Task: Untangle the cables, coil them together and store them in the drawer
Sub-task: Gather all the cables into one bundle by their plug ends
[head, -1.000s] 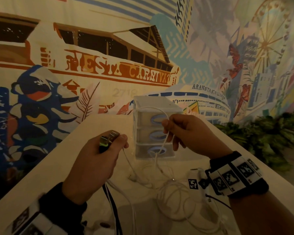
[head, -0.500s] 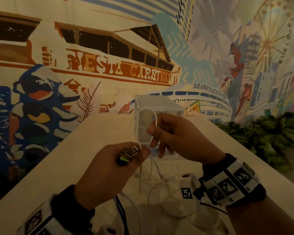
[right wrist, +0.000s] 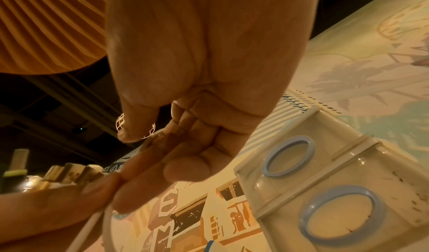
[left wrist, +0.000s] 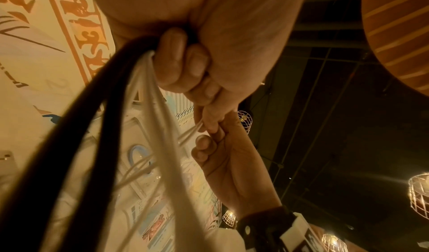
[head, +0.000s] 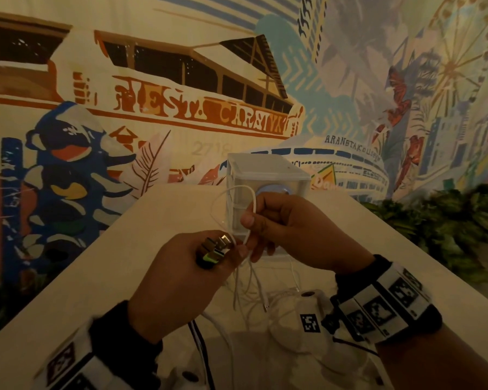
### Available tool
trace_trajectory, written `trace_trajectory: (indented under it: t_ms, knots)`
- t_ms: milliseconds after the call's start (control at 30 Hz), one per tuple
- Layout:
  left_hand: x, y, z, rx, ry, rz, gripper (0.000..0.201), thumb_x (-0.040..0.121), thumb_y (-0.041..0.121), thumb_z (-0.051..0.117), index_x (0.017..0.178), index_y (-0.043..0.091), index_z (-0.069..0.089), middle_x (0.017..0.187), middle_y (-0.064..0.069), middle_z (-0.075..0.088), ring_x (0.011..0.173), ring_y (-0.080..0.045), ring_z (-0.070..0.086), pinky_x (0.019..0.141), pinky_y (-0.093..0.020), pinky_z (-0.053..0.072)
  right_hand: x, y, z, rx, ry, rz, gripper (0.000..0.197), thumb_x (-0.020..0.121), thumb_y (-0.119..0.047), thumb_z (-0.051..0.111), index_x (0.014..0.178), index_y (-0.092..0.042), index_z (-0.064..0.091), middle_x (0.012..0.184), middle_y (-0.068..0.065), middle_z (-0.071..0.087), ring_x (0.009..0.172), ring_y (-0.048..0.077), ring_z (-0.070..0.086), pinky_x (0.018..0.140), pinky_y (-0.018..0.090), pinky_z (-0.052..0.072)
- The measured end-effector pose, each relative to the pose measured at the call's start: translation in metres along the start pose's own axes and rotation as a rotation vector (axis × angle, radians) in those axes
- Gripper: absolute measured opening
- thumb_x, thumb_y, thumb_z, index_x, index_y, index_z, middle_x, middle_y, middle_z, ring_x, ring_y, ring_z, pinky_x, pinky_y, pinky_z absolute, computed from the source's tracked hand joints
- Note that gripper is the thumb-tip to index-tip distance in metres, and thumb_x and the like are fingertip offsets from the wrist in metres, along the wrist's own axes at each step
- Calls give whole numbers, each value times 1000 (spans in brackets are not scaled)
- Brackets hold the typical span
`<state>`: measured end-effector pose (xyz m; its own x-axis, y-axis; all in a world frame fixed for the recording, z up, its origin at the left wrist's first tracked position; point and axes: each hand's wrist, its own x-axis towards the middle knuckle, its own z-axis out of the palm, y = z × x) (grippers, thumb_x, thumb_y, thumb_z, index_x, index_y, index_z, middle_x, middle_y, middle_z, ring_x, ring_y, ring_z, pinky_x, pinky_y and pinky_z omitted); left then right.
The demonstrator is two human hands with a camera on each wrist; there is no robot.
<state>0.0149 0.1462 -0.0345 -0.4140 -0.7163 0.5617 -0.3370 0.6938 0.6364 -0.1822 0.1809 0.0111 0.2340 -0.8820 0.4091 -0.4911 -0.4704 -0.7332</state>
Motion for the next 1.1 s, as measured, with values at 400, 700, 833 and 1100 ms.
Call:
trace_trajectory:
  t_ms: [400, 700, 833, 1100]
  knots:
    - [-5, 33, -11, -232, 97, -160, 8, 90, 27, 65, 85, 30, 71, 41, 19, 53, 40, 9, 49, 46, -3, 36, -4, 18, 0, -110, -269, 120, 26, 92, -35, 70, 109, -15, 71, 90, 16, 74, 80, 35, 72, 75, 38, 62]
    - [-3, 31, -13, -205, 158, -219, 18, 91, 34, 63, 98, 23, 75, 40, 20, 51, 41, 10, 49, 51, -17, 39, -1, 25, -4, -394, -12, -111, 8, 90, -36, 74, 95, -31, 77, 94, -9, 65, 84, 7, 63, 74, 25, 53]
    - [-4, 33, -12, -220, 193, -253, 23, 90, 36, 64, 107, 25, 75, 76, 22, 59, 79, 13, 53, 79, -48, 52, 1, 22, -1, -478, -25, -106, 5, 93, -34, 70, 94, -29, 71, 88, -17, 66, 84, -4, 62, 73, 12, 50]
    - [-2, 8, -8, 30, 54, -258, 34, 88, 47, 65, 76, 15, 71, 57, -3, 56, 52, -9, 50, 58, -16, 41, 1, 22, -2, -315, 73, -55, 17, 95, -28, 69, 92, -12, 68, 85, -5, 72, 73, 7, 73, 77, 34, 61]
